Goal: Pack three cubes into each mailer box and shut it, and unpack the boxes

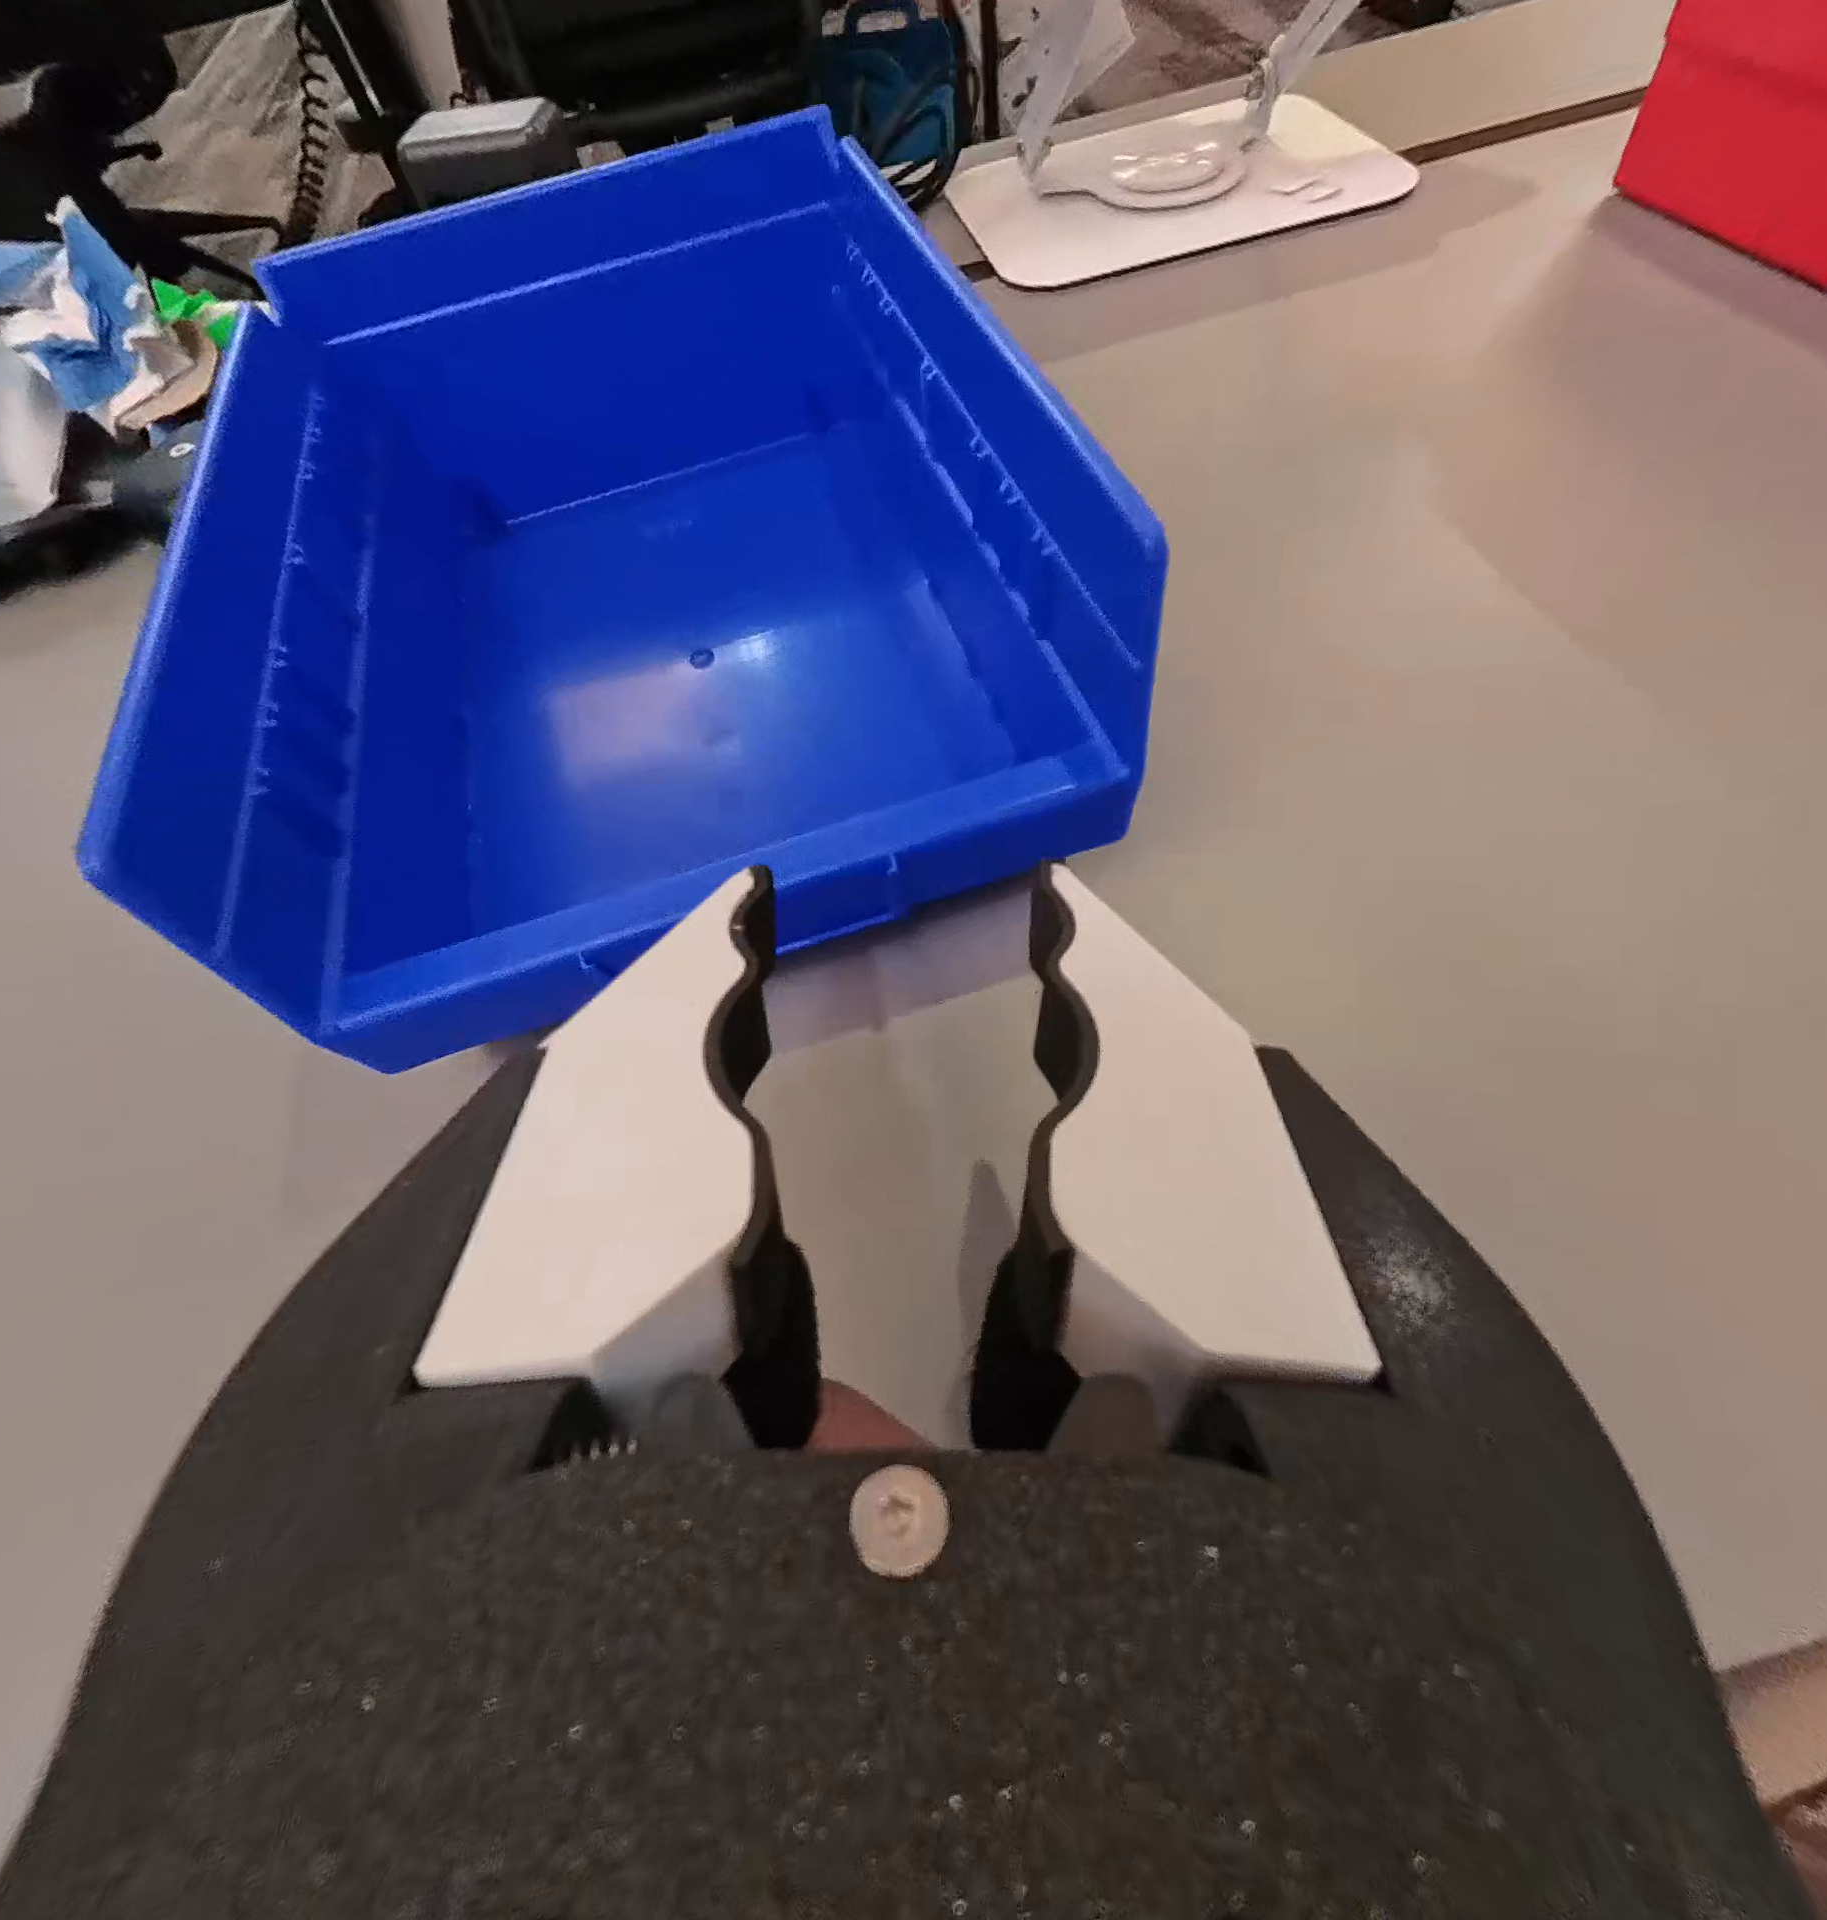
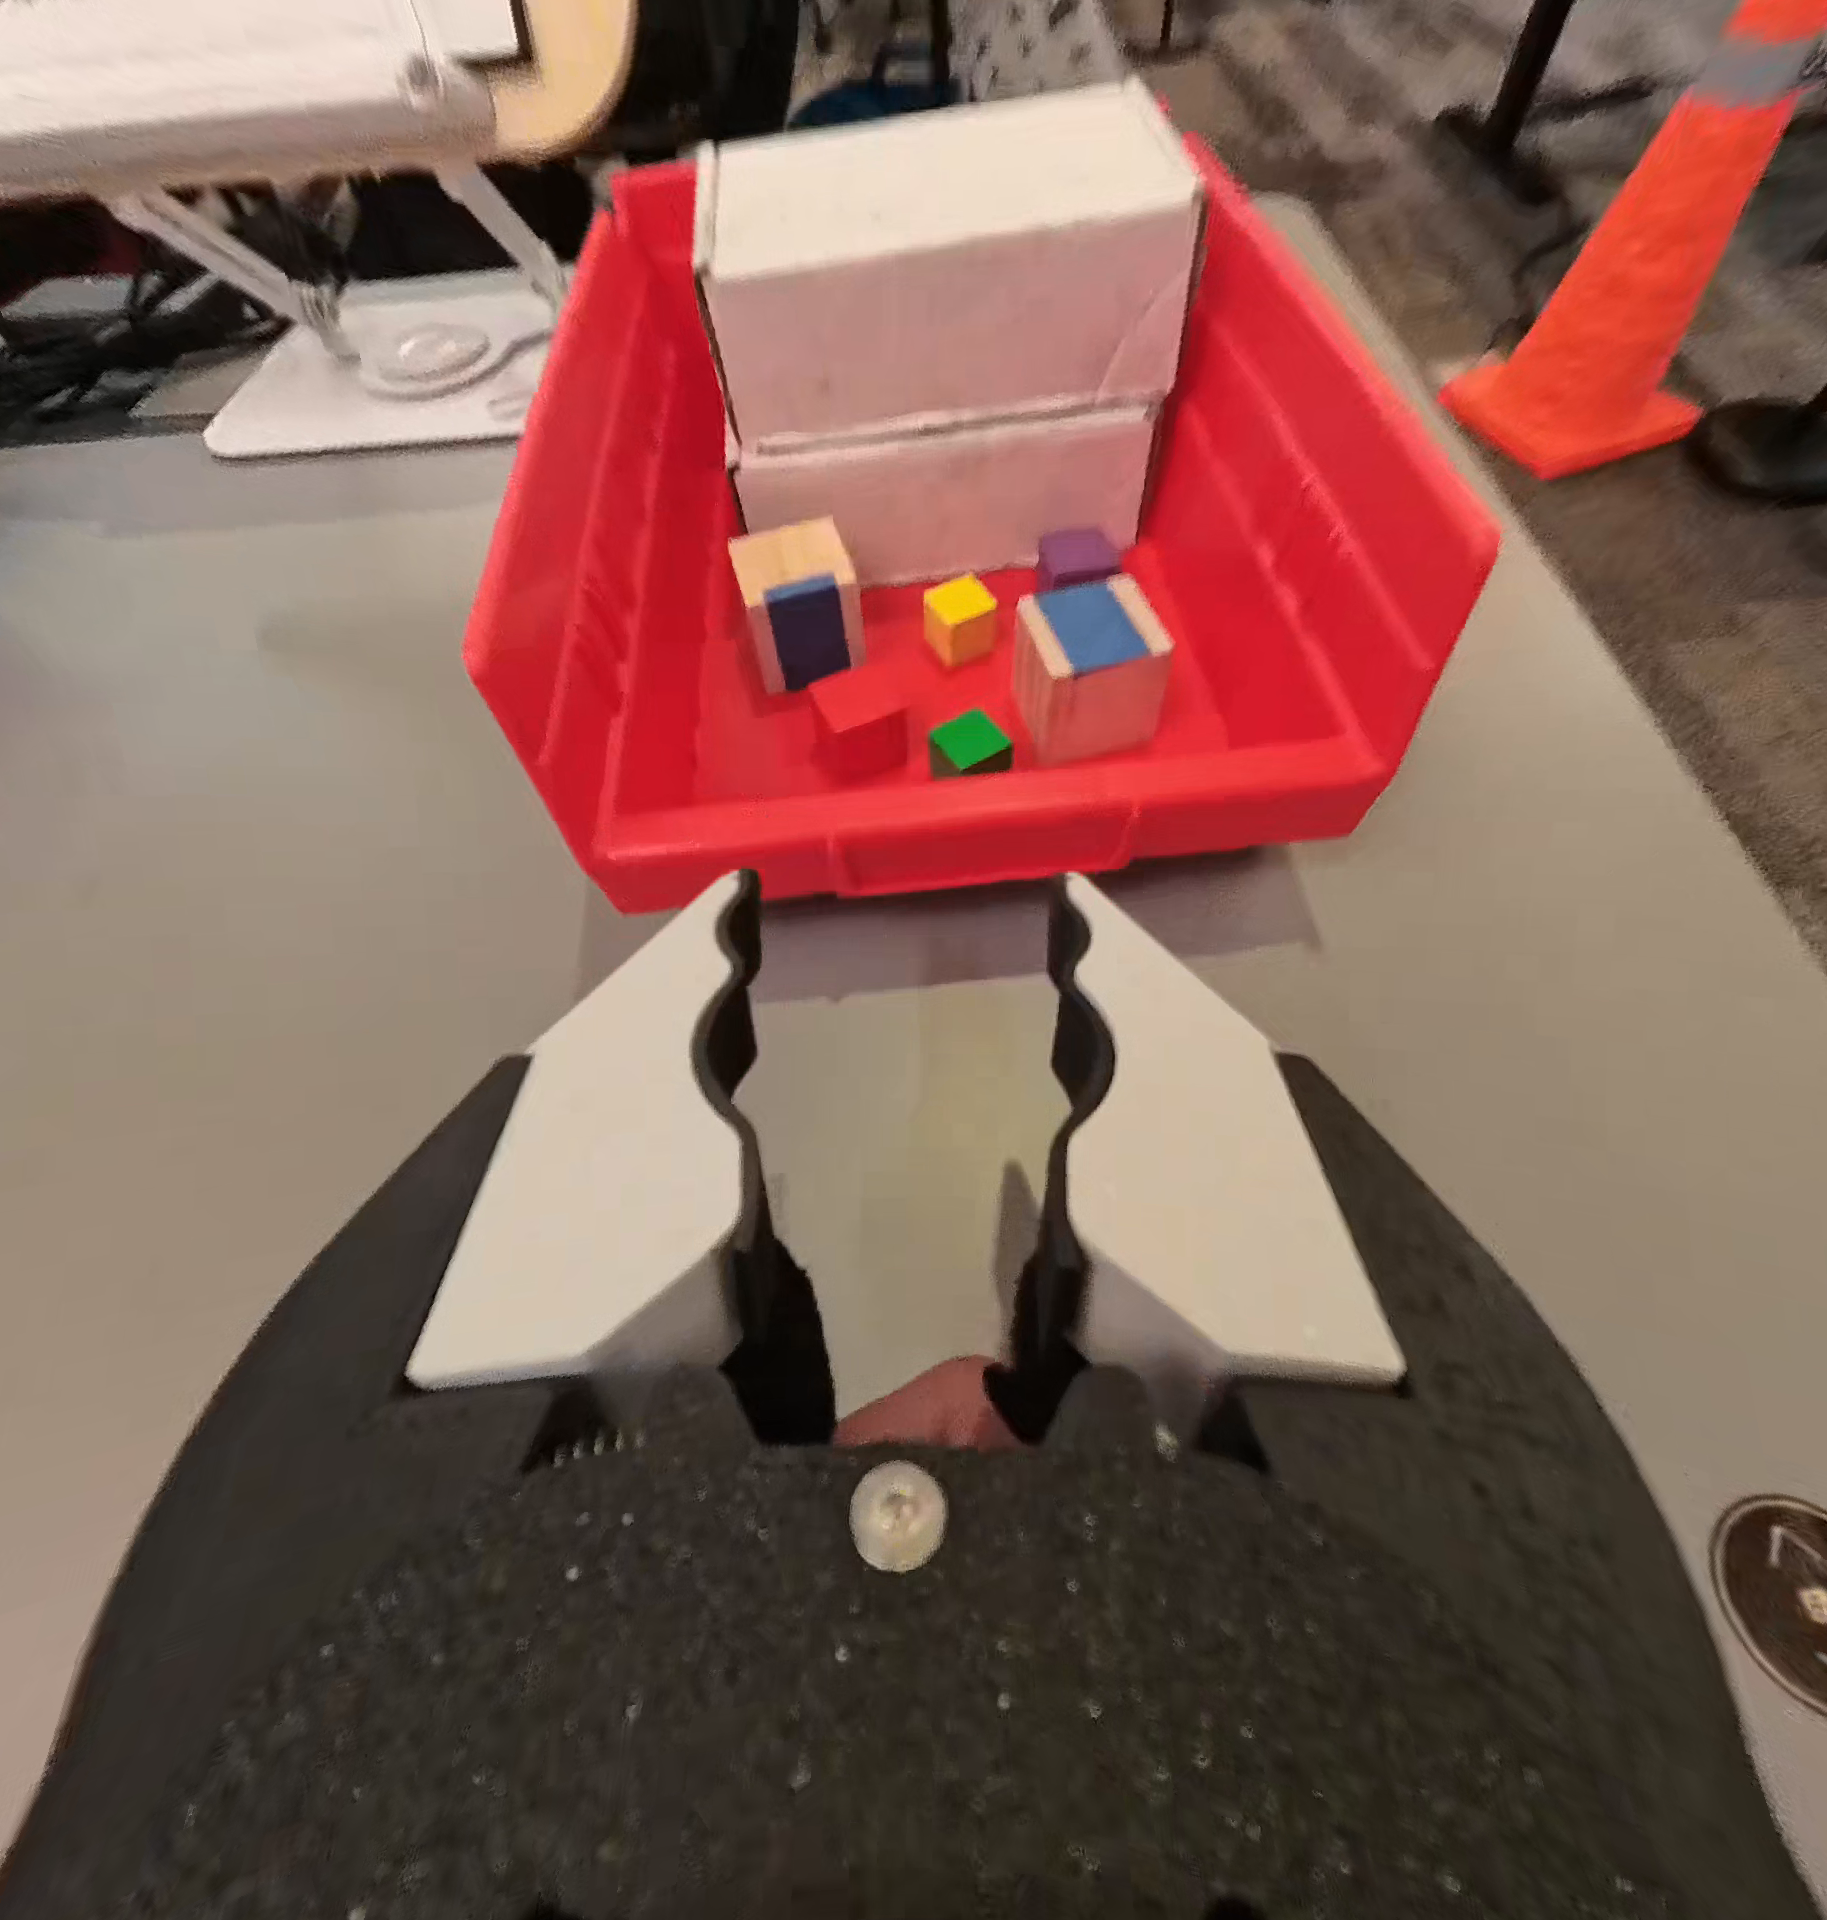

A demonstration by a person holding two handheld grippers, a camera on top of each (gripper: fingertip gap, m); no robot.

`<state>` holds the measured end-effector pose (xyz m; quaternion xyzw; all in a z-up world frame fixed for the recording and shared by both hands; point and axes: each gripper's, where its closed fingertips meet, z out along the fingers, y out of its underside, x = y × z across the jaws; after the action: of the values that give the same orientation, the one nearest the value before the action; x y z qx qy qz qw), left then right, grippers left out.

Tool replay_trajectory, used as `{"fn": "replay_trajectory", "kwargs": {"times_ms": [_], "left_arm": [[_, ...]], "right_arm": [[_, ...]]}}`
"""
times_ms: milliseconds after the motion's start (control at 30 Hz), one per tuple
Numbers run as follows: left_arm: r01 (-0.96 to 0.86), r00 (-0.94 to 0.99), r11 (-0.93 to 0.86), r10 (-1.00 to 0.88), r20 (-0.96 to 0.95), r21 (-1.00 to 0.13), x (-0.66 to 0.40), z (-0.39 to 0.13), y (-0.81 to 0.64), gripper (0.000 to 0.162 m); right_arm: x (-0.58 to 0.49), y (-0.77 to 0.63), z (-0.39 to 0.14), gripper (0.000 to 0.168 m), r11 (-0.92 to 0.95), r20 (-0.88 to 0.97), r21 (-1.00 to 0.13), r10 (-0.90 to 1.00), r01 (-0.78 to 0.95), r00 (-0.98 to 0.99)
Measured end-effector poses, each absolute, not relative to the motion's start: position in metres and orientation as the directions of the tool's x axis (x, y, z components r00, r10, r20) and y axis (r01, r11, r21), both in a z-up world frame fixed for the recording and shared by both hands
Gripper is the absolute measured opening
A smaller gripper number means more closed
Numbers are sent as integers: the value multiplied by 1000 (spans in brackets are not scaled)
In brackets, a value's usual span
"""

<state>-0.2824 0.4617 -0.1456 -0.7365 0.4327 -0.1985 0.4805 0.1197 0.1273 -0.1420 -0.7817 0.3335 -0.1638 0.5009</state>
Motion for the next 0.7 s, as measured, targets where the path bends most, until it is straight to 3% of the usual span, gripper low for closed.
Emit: {"fn": "replay_trajectory", "kwargs": {"times_ms": [300,700], "left_arm": [[-359,566,-216,-824,-27,-908,-280,-135,457,46],[-387,589,-217,-806,-59,-896,-295,-138,454,44]], "right_arm": [[126,126,-147,55,-284,-88,-883,-681,-373,727],[121,141,-149,53,-308,-78,-881,-656,-360,751]]}}
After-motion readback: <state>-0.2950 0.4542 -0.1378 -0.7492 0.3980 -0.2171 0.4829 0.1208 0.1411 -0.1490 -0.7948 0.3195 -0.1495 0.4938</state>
